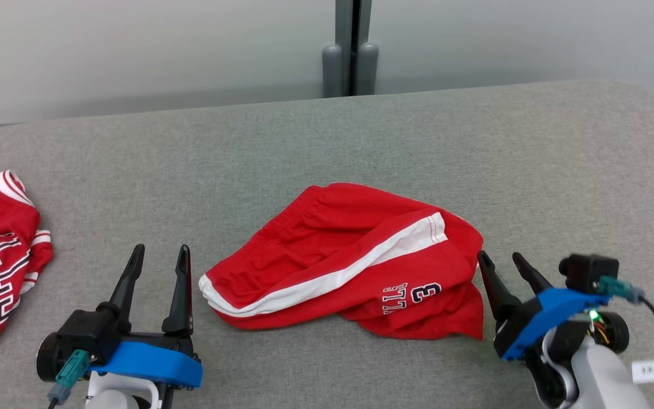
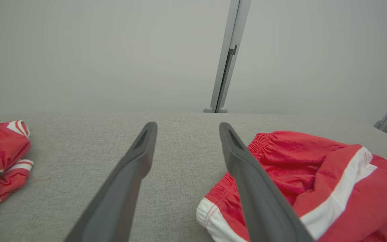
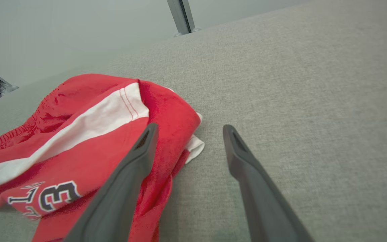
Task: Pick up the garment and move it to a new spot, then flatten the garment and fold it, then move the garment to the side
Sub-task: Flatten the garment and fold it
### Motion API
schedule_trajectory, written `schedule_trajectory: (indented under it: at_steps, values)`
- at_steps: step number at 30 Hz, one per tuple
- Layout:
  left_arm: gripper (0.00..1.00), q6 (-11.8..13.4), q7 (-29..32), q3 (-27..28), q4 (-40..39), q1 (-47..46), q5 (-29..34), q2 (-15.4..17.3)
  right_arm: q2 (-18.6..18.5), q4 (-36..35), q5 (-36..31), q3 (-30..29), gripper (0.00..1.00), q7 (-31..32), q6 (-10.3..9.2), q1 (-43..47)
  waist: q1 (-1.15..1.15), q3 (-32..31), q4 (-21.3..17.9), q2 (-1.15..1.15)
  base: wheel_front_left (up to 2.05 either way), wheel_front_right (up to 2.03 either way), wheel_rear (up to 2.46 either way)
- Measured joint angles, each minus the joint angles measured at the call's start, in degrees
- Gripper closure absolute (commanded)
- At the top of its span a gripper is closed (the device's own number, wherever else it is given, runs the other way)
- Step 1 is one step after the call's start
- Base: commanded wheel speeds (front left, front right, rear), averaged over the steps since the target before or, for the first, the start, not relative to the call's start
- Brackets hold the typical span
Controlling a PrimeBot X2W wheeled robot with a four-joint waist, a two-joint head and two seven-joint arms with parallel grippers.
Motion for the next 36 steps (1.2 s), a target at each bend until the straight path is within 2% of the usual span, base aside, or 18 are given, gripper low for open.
schedule_trajectory:
  at_steps: [5, 9, 10, 11, 16, 20, 27, 28, 36]
  values:
    - [0.00, -0.85, 0.00, 0.18, 0.09, -1.22, 1.03, -0.53, -0.02, 5.75, 1.92, -0.56, 0.00, 9.22, 0.00, -5.66, 0.00, 1.13, 1.35, 0.00, 0.00, 0.00, 0.00]
    - [0.00, -1.31, 0.00, 0.16, 0.24, -1.38, 1.78, -1.22, -0.02, 10.85, 1.64, 0.85, 0.00, 13.25, 0.00, -8.87, 0.00, 1.84, 2.53, 0.00, 0.00, 0.00, 0.00]
    - [0.00, -1.35, 0.00, 0.19, 0.32, -1.44, 1.82, -1.38, -0.01, 11.66, 1.27, 1.27, 0.59, 13.76, 0.00, -9.49, 0.00, 1.98, 2.80, 0.00, 0.00, 0.00, 0.00]
    - [0.00, -1.42, 0.00, 0.21, 0.44, -1.53, 1.88, -1.49, -0.08, 12.35, 0.56, 1.67, 1.00, 13.84, 0.00, -10.24, 0.00, 2.10, 3.06, 0.00, 0.00, 0.00, 0.00]
    - [0.00, -1.92, 0.00, 0.42, 0.85, -1.98, 2.26, -2.26, -0.04, 12.71, -7.62, -0.81, 1.00, 11.95, 0.01, -13.91, 0.00, 2.18, 4.46, 0.00, 0.00, 0.00, 0.00]
    - [0.00, -2.47, 0.00, 0.22, 1.05, -2.29, 2.76, -3.28, -1.96, 10.84, -12.74, -1.00, 1.00, 10.57, 0.00, -17.96, 0.00, 1.96, 5.97, 0.00, 0.00, 0.00, 0.00]
    - [0.00, -3.33, 0.00, -0.54, 1.46, -3.40, 3.35, -4.47, -7.49, 12.43, -13.83, 1.09, 1.00, 7.82, 0.01, -25.31, 0.00, 2.52, 9.08, 0.00, 0.00, 0.00, 0.00]
    - [0.00, -3.35, 0.00, -0.55, 1.45, -3.50, 3.43, -4.61, -7.98, 13.24, -13.78, 1.24, 0.00, 7.57, 0.01, -26.27, 0.00, 2.80, 9.46, 0.00, 0.00, 0.00, 0.00]
    - [0.00, -3.64, 0.00, -0.09, 1.56, -4.07, 3.85, -5.27, -10.71, 18.16, -13.85, 2.46, 0.00, 9.59, 0.01, -28.81, 0.00, 3.88, 11.58, 0.00, 0.00, 0.00, 0.00]
